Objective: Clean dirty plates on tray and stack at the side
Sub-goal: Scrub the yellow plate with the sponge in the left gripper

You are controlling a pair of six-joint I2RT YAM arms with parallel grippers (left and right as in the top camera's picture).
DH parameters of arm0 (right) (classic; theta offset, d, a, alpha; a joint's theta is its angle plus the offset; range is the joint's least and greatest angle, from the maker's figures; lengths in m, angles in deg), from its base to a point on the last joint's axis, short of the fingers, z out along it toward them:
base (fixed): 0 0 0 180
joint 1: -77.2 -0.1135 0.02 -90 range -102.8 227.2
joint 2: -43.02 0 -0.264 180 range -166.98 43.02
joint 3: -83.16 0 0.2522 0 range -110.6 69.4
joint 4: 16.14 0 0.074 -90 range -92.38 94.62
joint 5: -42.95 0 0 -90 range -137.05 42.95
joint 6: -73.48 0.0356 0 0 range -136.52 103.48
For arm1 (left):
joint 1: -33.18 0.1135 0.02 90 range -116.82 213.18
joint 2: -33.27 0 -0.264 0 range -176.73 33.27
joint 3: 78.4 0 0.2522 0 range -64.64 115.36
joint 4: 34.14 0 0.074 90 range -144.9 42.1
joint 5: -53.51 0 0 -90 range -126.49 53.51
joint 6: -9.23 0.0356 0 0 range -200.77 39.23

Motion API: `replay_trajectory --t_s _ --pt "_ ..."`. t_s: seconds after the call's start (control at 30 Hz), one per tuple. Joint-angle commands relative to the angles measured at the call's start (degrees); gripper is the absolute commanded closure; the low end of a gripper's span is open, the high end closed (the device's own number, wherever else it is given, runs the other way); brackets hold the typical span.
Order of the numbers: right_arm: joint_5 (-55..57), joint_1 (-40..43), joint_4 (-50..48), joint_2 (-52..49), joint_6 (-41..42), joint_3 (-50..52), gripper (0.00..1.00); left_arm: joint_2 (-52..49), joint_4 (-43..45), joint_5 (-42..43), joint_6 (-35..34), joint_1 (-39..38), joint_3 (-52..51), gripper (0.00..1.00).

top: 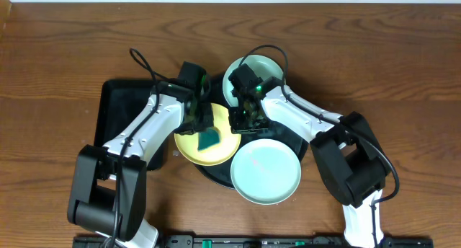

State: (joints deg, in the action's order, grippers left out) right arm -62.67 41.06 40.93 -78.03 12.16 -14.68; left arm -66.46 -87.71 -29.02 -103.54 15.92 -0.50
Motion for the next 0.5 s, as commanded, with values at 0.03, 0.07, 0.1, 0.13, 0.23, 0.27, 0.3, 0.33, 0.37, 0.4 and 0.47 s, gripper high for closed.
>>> replay_trajectory --t_s 0.03,0.07,0.1,0.13,0.23,0.27,0.3,0.33,0.37,0.4,0.47 --pt "4.7 0.7 0.7 -0.3 0.0 0.5 0.99 -0.6 -3.2 -18.7 -5.4 0.2 2.4 0.92" --pt "4.7 0.7 0.7 -0.3 0.0 0.5 0.99 -0.6 -4.8 -20.0 -5.4 0.2 3.6 0.93" --pt "4.7 0.7 0.7 -0.3 0.0 0.5 0.99 -0.6 -6.6 -20.9 -5.4 0.2 5.1 0.92" --pt "4.7 0.7 0.6 -0.3 0.0 0.5 0.99 -0.6 -8.8 -21.1 -5.3 0.2 7.2 0.93" --pt "4.7 0.7 0.7 -0.3 0.0 0.5 0.98 -0.5 -14.1 -21.0 -5.3 0.2 12.7 0.93" --pt "4.7 0.7 0.7 -0.3 0.0 0.5 0.98 -0.5 -16.0 -20.8 -5.3 0.2 14.6 0.93" --pt "4.7 0.7 0.8 -0.3 0.0 0.5 0.97 -0.5 -18.0 -20.3 -4.9 0.2 16.6 0.93" --pt "4.7 0.7 0.9 -0.3 0.0 0.5 0.96 -0.5 -20.1 -19.6 -4.0 0.5 18.9 0.92" --pt "4.7 0.7 0.9 -0.3 0.0 0.5 0.95 -0.5 -21.7 -18.9 -3.1 0.8 20.7 0.93" --pt "4.7 0.7 0.9 -0.4 0.0 0.5 0.93 -0.5 -23.1 -18.0 -2.1 1.2 22.3 0.93" --pt "4.7 0.7 0.8 -0.4 0.0 0.5 0.83 -0.5 -26.1 -16.9 -0.3 2.6 25.6 0.92"
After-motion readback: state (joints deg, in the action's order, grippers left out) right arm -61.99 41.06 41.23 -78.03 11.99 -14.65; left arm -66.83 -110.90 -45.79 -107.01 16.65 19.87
